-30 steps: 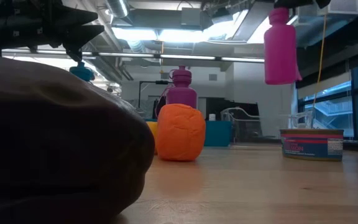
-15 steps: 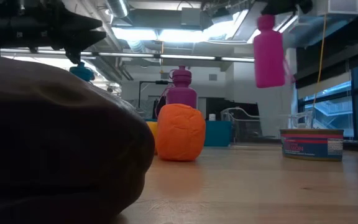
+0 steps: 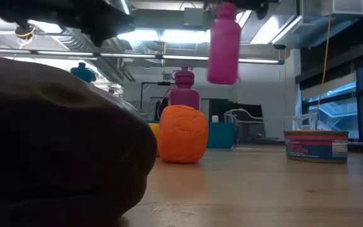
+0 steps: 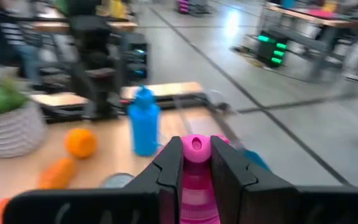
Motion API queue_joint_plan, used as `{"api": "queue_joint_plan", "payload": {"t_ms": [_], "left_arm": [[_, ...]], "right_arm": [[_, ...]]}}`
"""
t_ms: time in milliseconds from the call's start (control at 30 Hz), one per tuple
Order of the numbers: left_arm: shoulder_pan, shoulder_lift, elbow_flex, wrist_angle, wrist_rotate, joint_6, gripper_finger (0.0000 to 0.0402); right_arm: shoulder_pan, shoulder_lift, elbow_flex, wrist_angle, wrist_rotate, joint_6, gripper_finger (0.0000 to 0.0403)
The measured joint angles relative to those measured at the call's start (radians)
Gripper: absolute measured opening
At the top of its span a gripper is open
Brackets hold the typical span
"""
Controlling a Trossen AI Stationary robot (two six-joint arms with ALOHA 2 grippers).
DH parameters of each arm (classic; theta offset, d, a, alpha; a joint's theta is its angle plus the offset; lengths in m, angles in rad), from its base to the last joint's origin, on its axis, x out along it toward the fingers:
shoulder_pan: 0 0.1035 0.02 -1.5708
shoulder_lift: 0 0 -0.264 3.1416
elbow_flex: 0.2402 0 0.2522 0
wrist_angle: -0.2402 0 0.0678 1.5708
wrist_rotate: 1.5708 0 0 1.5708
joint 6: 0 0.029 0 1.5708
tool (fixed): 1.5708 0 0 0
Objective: Pick & Place Food Item
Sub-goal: Put the pink bottle into the left transparent bin
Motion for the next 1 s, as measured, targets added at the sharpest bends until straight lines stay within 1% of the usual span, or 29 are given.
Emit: {"api": "queue_joint_plan", "payload": {"t_ms": [67, 133, 333, 400, 500, 700, 900, 1000], "left_arm": [[0.013, 0.046, 0.031, -0.015, 0.007, -0.005, 0.0166], [0.026, 0.091, 0.059, -0.022, 0.029, -0.013, 0.0179], [0.054, 0.214, 0.156, -0.025, 0.118, -0.040, 0.0235], [0.057, 0.250, 0.194, -0.023, 0.140, -0.040, 0.0251], [0.056, 0.296, 0.251, -0.023, 0.143, -0.016, 0.0269], [0.055, 0.365, 0.349, -0.022, 0.151, -0.013, 0.0276], [0.050, 0.454, 0.435, -0.021, 0.274, -0.071, 0.0276], [0.043, 0.505, 0.469, -0.023, 0.284, -0.071, 0.0276]], "right_arm": [[0.000, 0.019, 0.000, 0.036, -0.057, -0.004, 0.0054], [0.000, 0.031, 0.000, 0.068, -0.093, -0.008, 0.0054], [0.000, 0.042, 0.000, 0.101, -0.122, -0.015, 0.0053], [0.000, 0.042, 0.000, 0.101, -0.153, -0.015, 0.0053], [0.008, 0.046, 0.000, 0.112, -0.210, -0.004, 0.0053], [0.041, 0.062, 0.000, 0.112, -0.225, 0.006, 0.0053], [0.073, 0.092, 0.000, 0.128, -0.225, 0.015, 0.0053], [0.082, 0.116, 0.000, 0.140, -0.225, 0.015, 0.0053]]}}
